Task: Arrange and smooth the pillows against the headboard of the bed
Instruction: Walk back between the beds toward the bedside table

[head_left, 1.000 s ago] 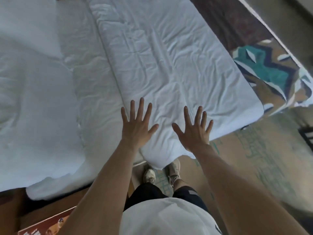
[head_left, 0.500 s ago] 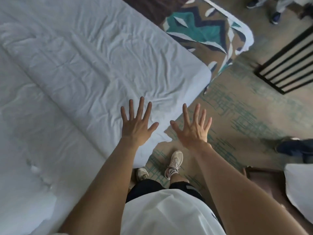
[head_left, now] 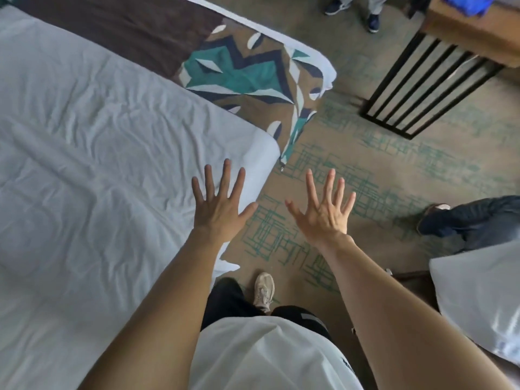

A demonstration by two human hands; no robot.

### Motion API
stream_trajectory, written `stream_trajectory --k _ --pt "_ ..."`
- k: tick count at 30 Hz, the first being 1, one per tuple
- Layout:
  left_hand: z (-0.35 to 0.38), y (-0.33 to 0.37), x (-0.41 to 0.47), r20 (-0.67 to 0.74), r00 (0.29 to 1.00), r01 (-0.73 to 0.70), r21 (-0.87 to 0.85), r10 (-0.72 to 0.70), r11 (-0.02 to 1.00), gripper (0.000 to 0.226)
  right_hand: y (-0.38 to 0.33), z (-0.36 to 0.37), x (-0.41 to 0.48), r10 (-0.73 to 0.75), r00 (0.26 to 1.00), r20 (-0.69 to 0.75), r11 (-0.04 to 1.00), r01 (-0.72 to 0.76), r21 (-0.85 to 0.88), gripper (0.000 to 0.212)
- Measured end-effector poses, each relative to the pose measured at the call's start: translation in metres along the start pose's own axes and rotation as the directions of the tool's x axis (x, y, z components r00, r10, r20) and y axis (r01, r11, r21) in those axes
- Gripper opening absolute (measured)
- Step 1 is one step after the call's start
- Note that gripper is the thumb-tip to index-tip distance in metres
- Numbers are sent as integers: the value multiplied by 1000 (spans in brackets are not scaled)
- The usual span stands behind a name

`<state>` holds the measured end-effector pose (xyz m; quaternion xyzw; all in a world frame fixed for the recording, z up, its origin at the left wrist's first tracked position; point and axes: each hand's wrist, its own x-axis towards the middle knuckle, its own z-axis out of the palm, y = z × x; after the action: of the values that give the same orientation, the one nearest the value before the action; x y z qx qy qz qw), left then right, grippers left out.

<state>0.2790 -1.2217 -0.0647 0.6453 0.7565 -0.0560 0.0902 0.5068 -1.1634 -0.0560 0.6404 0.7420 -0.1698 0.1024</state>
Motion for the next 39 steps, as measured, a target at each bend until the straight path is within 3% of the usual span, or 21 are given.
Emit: stream_trajectory --k 12,17,29,39 --pt "-10 83 130 23 982 -188 53 187 981 89 65 -41 93 130 991 -17 989 -129 72 85" --pt "-23 112 214 -20 965 -262 22 262 965 79 93 -67 161 198 980 -21 976 -195 94 84" --pt "-75 183 408 75 937 -345 34 342 938 84 134 -157 327 275 960 -51 953 -265 148 85" --pt "-94 236 524 82 952 -298 10 296 955 81 188 -206 435 259 963 -76 961 -249 118 85"
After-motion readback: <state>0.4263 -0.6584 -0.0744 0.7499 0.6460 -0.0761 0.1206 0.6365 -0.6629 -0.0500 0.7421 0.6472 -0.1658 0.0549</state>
